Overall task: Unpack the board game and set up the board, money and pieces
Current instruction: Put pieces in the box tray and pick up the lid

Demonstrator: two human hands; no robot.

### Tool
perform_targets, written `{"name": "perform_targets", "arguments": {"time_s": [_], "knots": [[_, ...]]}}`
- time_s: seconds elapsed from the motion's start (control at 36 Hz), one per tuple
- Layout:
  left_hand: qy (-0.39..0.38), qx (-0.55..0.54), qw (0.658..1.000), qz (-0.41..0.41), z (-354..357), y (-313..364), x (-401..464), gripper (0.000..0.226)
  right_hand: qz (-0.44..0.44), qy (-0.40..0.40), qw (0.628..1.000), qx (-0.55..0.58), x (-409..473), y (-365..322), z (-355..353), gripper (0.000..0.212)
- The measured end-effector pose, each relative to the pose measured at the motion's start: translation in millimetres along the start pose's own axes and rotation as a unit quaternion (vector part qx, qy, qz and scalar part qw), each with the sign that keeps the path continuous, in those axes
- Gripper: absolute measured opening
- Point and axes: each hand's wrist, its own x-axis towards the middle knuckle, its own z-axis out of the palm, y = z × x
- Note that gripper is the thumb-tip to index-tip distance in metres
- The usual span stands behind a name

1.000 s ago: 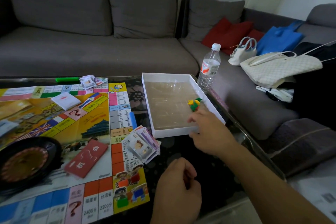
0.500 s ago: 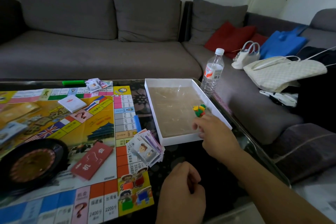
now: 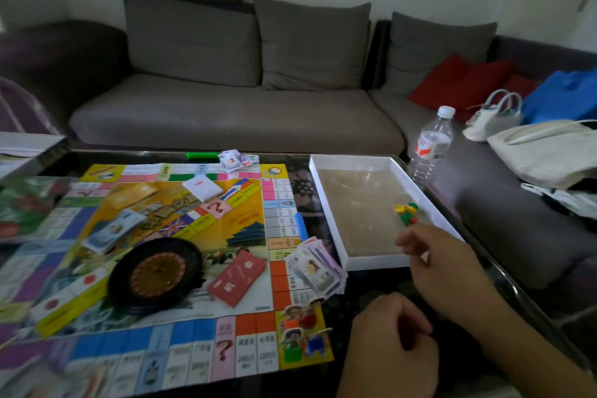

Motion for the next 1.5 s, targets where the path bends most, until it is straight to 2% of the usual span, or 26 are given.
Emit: {"name": "perform_targets", "arguments": {"time_s": [0.14,0.28,0.39,0.5,0.61,0.78,0.86,0.94,1.03,1.11,1.19,1.22,1.31,1.33,1.44,1.5], "knots": [[0.008,-0.025,0.997,0.079,-37.9,32.6,-22.2,0.016,0.029,-0.023,0.995,0.092,-6.5,-41.6,-11.9,0.044],[0.040,-0.013,0.988,0.151,-103.7,41.8,-31.1,0.020,-0.008,-0.047,0.990,0.135,-10.9,-106.4,-18.7,0.029],[0.091,0.024,0.981,0.171,-167.5,29.7,-35.9,0.013,-0.010,-0.056,0.983,0.176,-13.3,-152.7,-0.2,0.038],[0.138,0.095,0.978,0.128,-235.9,12.2,-43.4,0.011,-0.020,-0.089,0.974,0.207,-14.5,-202.9,28.5,0.037],[0.211,0.177,0.958,0.086,-302.3,-11.6,-49.9,0.010,-0.035,-0.144,0.966,0.211,-16.3,-249.4,61.1,0.038],[0.307,0.292,0.906,-0.011,-400.6,-65.9,-41.0,0.009,-0.065,-0.172,0.964,0.194,-20.7,-291.8,97.3,0.036],[0.341,0.347,0.872,-0.063,-447.2,-98.5,-16.1,0.018,-0.059,-0.170,0.965,0.191,-20.9,-295.6,98.5,0.038],[0.324,0.425,0.838,-0.112,-483.4,-125.4,2.8,0.019,-0.049,-0.158,0.963,0.212,-17.5,-295.7,95.0,0.046],[0.286,0.479,0.816,-0.155,-510.0,-151.4,20.3,0.035,-0.032,-0.153,0.962,0.224,-15.1,-290.6,95.9,0.051],[0.273,0.536,0.784,-0.156,-518.0,-164.0,27.1,0.034,-0.012,-0.158,0.964,0.213,-12.6,-283.2,100.3,0.051],[0.292,0.579,0.744,-0.160,-513.1,-158.8,24.1,0.031,-0.015,-0.161,0.964,0.213,-12.2,-281.2,102.2,0.052],[0.306,0.566,0.749,-0.157,-511.2,-157.3,26.6,0.028,-0.021,-0.163,0.964,0.209,-11.9,-279.9,102.3,0.052],[0.319,0.477,0.799,-0.178,-510.6,-155.3,33.4,0.017,-0.032,-0.166,0.964,0.208,-12.7,-279.6,101.8,0.049],[0.326,0.456,0.806,-0.190,-508.8,-149.5,32.7,0.011,-0.033,-0.163,0.963,0.210,-12.7,-279.3,100.9,0.048],[0.375,0.442,0.796,-0.174,-508.0,-131.3,30.5,0.020,-0.028,-0.166,0.964,0.208,-12.5,-279.6,95.1,0.049],[0.419,0.388,0.809,-0.137,-509.5,-119.9,29.1,0.022,-0.019,-0.168,0.961,0.219,-12.8,-280.3,92.1,0.050]]}}
